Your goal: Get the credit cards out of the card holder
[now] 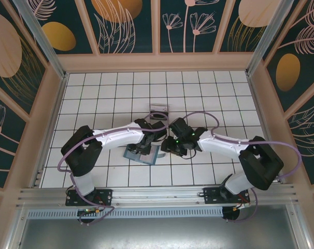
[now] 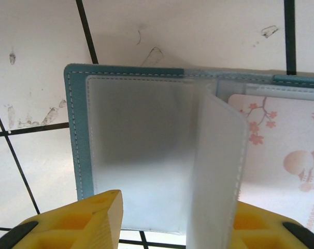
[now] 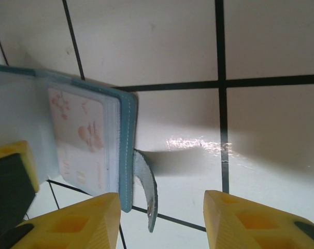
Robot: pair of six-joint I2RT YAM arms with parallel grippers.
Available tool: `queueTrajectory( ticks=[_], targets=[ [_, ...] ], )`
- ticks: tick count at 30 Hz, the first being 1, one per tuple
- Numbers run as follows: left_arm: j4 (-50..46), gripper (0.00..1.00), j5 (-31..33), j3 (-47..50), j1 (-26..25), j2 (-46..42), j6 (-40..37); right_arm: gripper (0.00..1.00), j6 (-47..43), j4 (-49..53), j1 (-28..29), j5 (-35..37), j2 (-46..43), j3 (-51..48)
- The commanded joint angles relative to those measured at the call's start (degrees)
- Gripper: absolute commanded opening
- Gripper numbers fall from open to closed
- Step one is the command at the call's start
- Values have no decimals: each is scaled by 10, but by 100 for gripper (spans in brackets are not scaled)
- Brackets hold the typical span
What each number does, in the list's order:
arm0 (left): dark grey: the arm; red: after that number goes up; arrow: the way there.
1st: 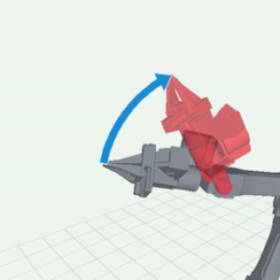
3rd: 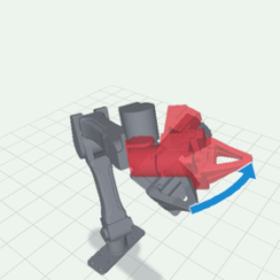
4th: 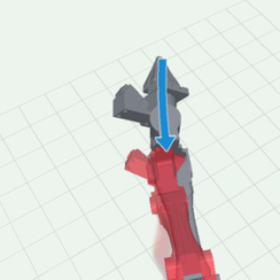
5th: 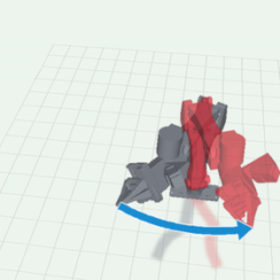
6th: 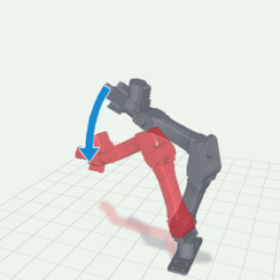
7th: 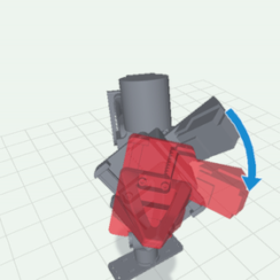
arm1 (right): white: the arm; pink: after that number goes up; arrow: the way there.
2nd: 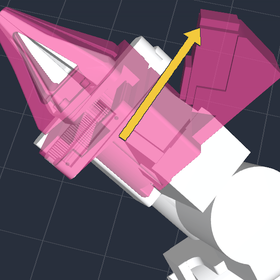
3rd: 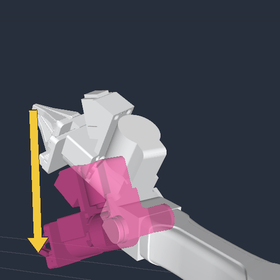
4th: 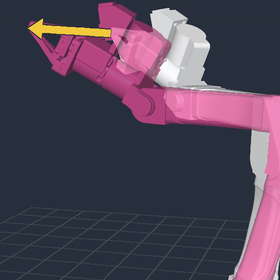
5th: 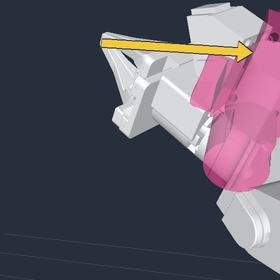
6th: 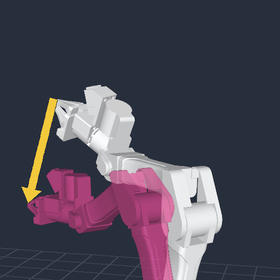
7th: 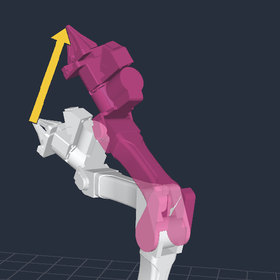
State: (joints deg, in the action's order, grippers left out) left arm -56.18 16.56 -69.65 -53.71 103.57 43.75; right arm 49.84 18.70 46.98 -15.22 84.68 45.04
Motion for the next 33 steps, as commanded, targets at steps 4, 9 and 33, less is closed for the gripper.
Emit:
queueTrajectory(
  ticks=[4,9,33],
  targets=[
    [-13,44,20,18,-2,8,-3,43,-5,-22,22,-19,52,21],
    [5,45,16,37,3,8,-7,30,-3,-25,30,-16,69,27],
    [155,44,-117,136,70,-112,-17,0,-47,54,-17,37,50,23]
  ],
)
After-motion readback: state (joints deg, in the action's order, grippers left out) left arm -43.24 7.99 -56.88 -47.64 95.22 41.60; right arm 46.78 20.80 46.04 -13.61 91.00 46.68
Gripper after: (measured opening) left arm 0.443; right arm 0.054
